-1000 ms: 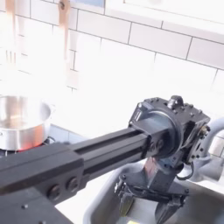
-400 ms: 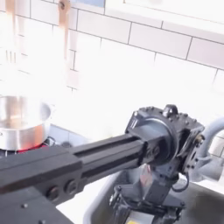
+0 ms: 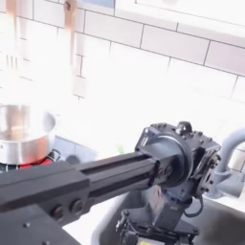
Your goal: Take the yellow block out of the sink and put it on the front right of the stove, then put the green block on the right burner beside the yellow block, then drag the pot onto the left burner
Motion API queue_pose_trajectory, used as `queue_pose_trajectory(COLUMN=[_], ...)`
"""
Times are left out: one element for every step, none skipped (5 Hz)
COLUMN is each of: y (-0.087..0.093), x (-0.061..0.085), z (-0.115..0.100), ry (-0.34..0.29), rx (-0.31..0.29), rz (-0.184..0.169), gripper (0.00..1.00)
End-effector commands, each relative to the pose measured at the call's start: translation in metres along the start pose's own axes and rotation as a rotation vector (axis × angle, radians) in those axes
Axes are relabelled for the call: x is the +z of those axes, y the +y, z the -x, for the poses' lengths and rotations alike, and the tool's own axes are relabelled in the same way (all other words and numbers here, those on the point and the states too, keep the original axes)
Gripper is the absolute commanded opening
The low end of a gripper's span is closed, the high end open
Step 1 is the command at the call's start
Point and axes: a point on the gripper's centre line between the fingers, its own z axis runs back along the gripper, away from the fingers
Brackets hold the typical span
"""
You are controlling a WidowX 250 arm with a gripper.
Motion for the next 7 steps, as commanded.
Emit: queue_pose_trajectory(y=[0.0028, 0.0050, 0.0018, 0.0025, 0.0041, 0.0009, -0.0022], x=[-0.0097, -0.0077, -0.0036, -0.0030, -0.0042, -0.0034, -0.0020], z=[0.0023, 0.0015, -0.0001, 0.0005, 0.0016, 0.0002, -0.0009], ry=[0.008, 0.000, -0.012, -0.012, -0.009, -0.024, -0.030], rx=[0.008, 0.004, -0.022, -0.038, -0.037, -0.045, -0.051], rz=[-0.017, -0.019, -0.016, 0.000, 0.010, 0.021, 0.031], gripper=[1.00, 1.00, 1.00, 0.00, 0.00, 0.00, 0.00])
